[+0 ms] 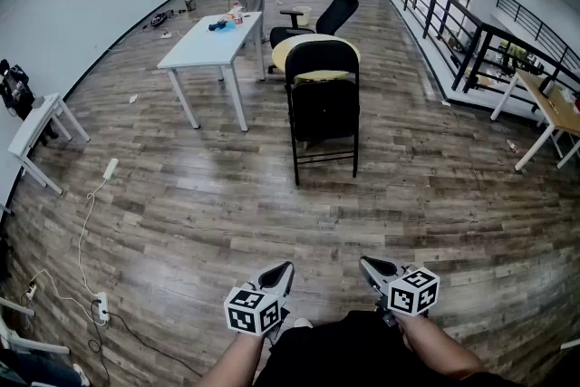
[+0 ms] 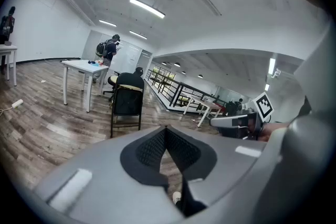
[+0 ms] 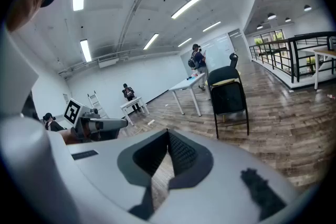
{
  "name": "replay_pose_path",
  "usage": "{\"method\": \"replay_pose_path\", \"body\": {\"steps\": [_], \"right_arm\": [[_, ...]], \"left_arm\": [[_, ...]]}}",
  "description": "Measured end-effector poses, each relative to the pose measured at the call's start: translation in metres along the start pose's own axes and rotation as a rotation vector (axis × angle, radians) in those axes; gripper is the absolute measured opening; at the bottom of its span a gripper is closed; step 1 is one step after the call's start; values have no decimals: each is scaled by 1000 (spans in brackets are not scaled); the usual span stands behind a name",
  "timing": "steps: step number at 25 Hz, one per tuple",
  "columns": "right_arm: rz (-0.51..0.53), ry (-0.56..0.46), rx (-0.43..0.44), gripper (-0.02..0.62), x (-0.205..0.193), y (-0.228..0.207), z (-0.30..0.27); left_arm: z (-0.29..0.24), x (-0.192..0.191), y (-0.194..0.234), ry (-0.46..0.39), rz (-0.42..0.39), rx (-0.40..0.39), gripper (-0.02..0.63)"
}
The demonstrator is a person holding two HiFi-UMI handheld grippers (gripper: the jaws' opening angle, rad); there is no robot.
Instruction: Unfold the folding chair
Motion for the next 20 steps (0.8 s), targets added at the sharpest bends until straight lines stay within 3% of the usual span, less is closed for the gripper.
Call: {"method": "replay_pose_path", "body": {"steps": [11, 20], "right_arm": [[60, 26, 77, 6, 2, 49, -41], [70, 54, 144, 6, 3, 63, -76]], "left_arm": [[46, -19, 43, -12, 27, 79, 8], [61, -29, 69, -20, 77, 148, 8]]}}
Point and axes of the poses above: the fingertips, and each gripper's own axes: z backward along the fingers, y to its left, x out of its top, the point moved 1 cm from there along z, backward along the fingers, and after that the axes turned 8 degrees about y, right-handed, at the moved point
